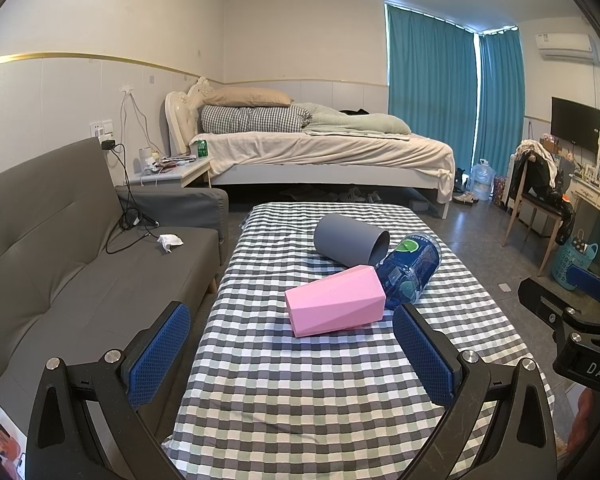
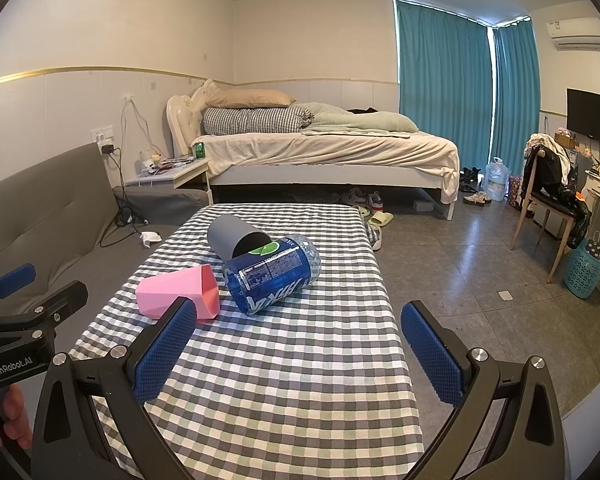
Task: Flip cup upside down
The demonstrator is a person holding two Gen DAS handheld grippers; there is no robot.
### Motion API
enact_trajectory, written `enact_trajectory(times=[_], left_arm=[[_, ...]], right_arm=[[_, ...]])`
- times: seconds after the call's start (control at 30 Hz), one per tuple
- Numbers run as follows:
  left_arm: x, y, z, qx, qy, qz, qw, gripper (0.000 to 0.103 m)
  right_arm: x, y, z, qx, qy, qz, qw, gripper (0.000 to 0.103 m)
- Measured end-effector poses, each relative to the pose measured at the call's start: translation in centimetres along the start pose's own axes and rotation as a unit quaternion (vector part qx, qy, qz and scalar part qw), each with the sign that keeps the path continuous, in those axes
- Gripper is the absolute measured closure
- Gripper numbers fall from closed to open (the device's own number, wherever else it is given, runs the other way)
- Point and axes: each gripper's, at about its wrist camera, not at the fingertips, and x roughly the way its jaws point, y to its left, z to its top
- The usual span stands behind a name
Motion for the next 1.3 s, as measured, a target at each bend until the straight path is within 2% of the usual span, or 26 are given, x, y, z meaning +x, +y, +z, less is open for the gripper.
enact_trajectory(times=[0.23,0.4,0.5,0.6,0.73,0.9,1.1,1.3], left_arm=[[0.1,0.0,-0.2,0.001,0.004,-0.002,1.0,0.0],[0.6,-0.1,0.5,0.014,0.011,-0.003,0.9998,0.0],[1.7,-0.4,1.7,0.018,0.028,-0.006,0.9994,0.0],[3.2,0.1,3.1,0.007,0.049,-0.005,0.9988,0.0],[6.0,1.8,5.1,-0.013,0.077,0.007,0.9969,0.0],[10.0,4.5,6.6,-0.032,0.1,0.045,0.9934,0.0],[14.0,7.0,6.8,-0.043,0.123,0.071,0.9889,0.0],[17.9,8.4,6.0,-0.065,0.168,0.08,0.9804,0.0]], right_arm=[[0.5,0.1,-0.1,-0.002,0.005,0.004,1.0,0.0],[1.3,0.4,0.9,-0.017,0.016,0.028,0.999,0.0],[2.4,0.8,2.7,-0.042,0.021,0.038,0.998,0.0],[4.5,0.9,5.7,-0.044,0.04,0.074,0.995,0.0],[9.1,1.9,9.8,-0.066,0.088,0.109,0.988,0.0],[16.2,4.6,12.2,-0.118,0.154,0.127,0.973,0.0],[24.3,7.2,11.5,-0.157,0.229,0.133,0.951,0.0],[30.6,8.2,9.9,-0.156,0.309,0.132,0.929,0.008]])
